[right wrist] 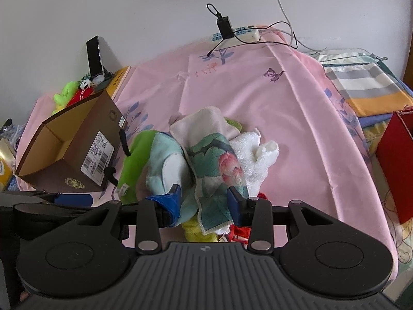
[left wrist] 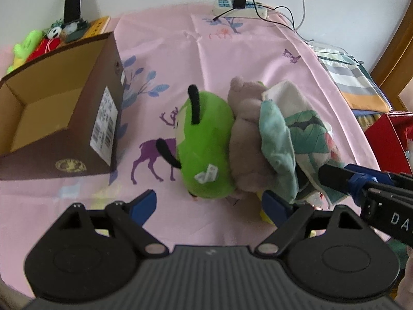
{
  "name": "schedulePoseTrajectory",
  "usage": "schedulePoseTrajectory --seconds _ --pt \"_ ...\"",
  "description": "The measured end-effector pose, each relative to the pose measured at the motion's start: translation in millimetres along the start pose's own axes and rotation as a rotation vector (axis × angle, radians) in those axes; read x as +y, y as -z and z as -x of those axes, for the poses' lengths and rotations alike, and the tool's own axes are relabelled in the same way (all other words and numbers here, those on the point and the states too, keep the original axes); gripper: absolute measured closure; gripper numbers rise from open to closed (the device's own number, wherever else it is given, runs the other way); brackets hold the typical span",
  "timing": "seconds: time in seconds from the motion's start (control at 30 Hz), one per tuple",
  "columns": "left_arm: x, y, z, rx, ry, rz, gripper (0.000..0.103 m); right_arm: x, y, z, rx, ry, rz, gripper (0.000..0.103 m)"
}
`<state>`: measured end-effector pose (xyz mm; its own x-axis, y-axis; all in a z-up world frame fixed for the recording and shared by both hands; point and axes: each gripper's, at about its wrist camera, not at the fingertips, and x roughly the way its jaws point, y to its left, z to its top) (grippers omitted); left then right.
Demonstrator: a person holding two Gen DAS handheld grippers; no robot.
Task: Organize soft objects
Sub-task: 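Move both grippers toward the green plush at the toy pile, then close both grippers on the green round plush and lift it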
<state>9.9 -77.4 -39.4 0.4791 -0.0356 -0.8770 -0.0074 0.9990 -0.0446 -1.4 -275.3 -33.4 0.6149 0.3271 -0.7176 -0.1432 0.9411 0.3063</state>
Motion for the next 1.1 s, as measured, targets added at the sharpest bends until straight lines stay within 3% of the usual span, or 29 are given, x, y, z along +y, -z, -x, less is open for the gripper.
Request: schedulePoseTrajectory --seconds 0.47,0.7,0.83,0.97,1.1 --pt "6 6 6 -0.023 0.029 0.012 0.015 -5 0 4 -0.023 -0.046 -0.026 0.082" --pt "20 1 5 -0.039 0.039 0.042 0.015 -9 -13 14 -0.085 -0.12 -0.046 0.083" --pt "25 -2 7 -0.052 0.046 0.052 0.015 0 -21 15 -0.129 -0.11 0.008 0.083" --pt "19 -4 19 -0.105 0.117 0.023 0.015 -2 -25 9 -0.16 -0.033 0.051 0.083" --pt "-2 -6 35 -0.199 0.217 -0.077 0.02 -24 -30 3 -0.142 -0.011 -0.006 0.083"
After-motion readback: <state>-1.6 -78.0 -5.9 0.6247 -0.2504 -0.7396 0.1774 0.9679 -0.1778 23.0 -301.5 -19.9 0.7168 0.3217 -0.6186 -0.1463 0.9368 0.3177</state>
